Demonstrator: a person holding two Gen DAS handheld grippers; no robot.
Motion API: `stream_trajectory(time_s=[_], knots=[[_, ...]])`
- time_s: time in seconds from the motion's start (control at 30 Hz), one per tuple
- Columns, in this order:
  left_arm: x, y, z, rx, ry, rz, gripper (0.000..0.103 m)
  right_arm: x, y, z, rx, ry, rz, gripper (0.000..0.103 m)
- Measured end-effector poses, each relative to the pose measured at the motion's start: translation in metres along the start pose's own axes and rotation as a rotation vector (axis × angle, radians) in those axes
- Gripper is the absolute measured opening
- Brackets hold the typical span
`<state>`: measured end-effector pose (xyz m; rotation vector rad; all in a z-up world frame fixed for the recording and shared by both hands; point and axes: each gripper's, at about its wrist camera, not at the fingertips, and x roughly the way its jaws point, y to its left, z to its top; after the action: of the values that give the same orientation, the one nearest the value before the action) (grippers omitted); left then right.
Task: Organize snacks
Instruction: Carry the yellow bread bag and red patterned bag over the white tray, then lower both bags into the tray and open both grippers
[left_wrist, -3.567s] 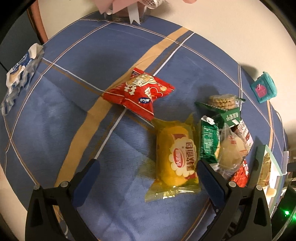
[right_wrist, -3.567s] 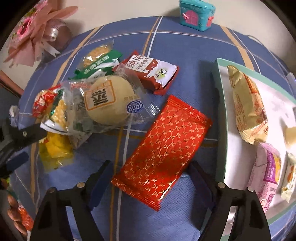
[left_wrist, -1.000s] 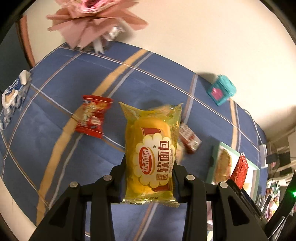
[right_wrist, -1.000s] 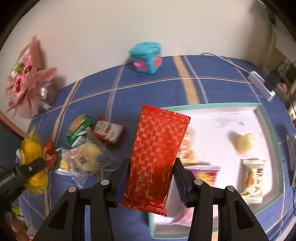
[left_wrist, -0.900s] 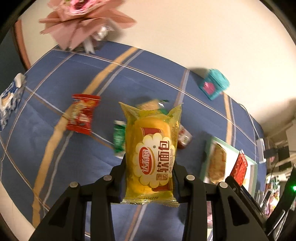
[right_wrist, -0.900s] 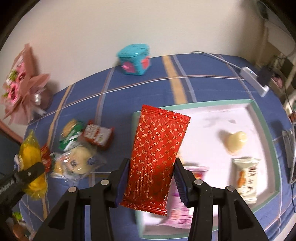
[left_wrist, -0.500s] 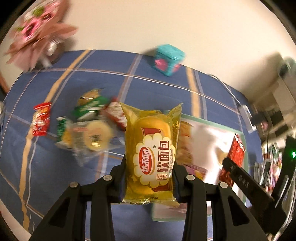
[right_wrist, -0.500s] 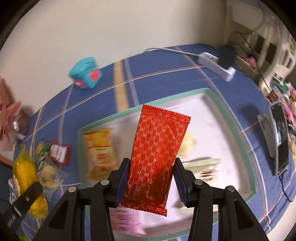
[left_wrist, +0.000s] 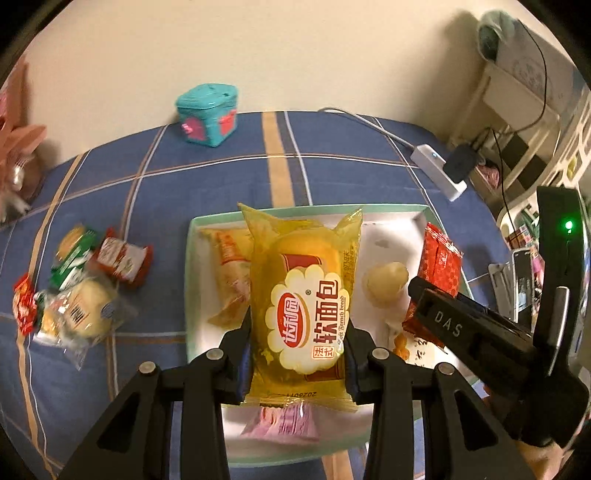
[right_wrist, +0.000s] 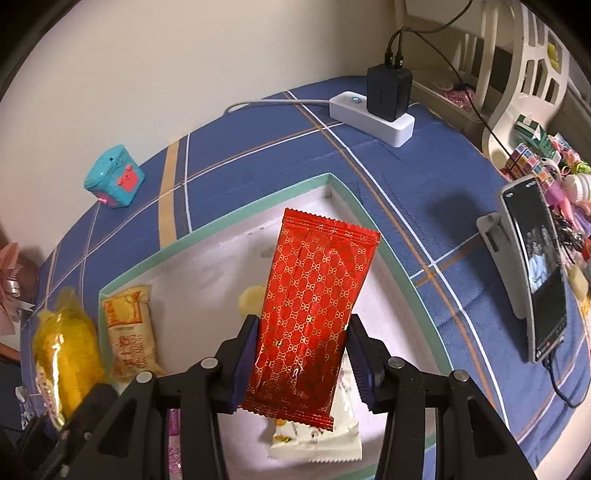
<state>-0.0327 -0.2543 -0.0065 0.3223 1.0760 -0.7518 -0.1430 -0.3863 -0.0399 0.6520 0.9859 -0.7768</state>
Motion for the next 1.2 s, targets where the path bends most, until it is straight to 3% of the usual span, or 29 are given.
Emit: stream_trajectory(time_s=[0.63, 0.87, 1.1, 1.2], knots=[[0.062, -0.011, 0.01, 0.003, 0.062, -0.02, 0.041, 0.021, -0.004, 0.006, -0.023, 0.027, -0.02, 0.05], [0.056, -0.008, 0.01, -0.005, 0.073, -0.016, 0.042, 0.017, -0.001, 0.004, -0.036, 0.028, -0.045, 0.068], [0.037, 0.006, 0.01, -0.038, 0.064, 0.015, 0.067, 0.006, -0.001, 0.001, -0.025, 0.011, -0.033, 0.088], [0.029, 0.015, 0.008, -0.061, 0.064, 0.025, 0.072, 0.003, 0.002, -0.004, -0.036, 0.014, -0.028, 0.093]])
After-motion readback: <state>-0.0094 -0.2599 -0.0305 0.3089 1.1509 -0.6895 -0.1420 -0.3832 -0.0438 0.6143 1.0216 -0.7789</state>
